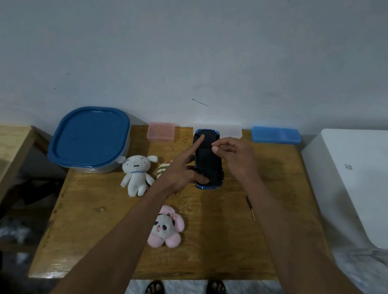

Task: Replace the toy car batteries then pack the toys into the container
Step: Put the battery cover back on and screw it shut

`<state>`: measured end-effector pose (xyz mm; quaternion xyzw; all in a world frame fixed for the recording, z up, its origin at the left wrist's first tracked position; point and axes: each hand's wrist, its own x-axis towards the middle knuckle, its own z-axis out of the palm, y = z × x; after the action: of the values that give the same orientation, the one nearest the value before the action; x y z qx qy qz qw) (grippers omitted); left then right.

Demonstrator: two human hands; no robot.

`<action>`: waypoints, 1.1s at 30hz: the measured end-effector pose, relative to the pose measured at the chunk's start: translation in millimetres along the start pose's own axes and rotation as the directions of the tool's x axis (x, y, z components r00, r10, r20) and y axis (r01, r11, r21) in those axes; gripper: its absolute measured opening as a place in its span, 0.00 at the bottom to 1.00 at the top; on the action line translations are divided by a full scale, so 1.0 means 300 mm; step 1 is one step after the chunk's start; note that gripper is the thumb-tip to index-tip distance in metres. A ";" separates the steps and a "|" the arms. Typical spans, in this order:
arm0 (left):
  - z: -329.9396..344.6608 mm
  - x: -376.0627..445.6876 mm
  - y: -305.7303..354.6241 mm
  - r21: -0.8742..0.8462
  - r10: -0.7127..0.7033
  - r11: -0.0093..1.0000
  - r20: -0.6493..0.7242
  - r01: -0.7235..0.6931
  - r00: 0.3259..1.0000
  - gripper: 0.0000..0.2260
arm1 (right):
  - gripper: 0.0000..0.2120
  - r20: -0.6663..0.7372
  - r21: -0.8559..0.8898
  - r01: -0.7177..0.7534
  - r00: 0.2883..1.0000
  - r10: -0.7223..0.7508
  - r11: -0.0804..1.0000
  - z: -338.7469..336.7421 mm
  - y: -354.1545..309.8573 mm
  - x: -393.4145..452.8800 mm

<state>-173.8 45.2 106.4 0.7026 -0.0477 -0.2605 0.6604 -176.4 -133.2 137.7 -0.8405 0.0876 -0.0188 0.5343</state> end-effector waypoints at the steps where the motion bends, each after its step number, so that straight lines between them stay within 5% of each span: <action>1: 0.003 0.001 -0.001 -0.006 0.001 1.000 -0.004 -0.001 1.000 0.53 | 0.03 -0.020 -0.033 0.017 1.000 -0.017 0.999 0.004 0.007 0.000; 10: 0.032 0.003 0.002 -0.002 0.080 0.997 -0.018 -0.080 0.997 0.50 | 0.02 -0.181 -0.206 0.024 0.982 -0.062 0.978 0.040 0.032 0.007; 24: 0.057 -0.002 0.001 -0.058 0.130 0.990 -0.042 -0.132 0.991 0.40 | 0.07 -0.256 0.084 -0.141 0.954 0.158 0.986 0.049 0.022 0.007; 30: 0.059 0.004 0.004 -0.074 0.124 0.989 -0.056 -0.128 0.991 0.40 | 0.22 -0.126 0.281 -0.332 0.917 0.378 0.900 0.018 0.005 0.025; 33: 0.063 0.006 0.003 -0.071 0.128 0.989 -0.070 -0.133 0.989 0.40 | 0.17 0.027 0.341 -0.398 0.910 0.414 0.852 0.010 0.014 0.014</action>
<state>-180.0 27.4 106.8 0.6807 -0.0623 -0.1951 0.7034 -172.5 -133.0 132.4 -0.6977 0.2712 0.0596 0.6604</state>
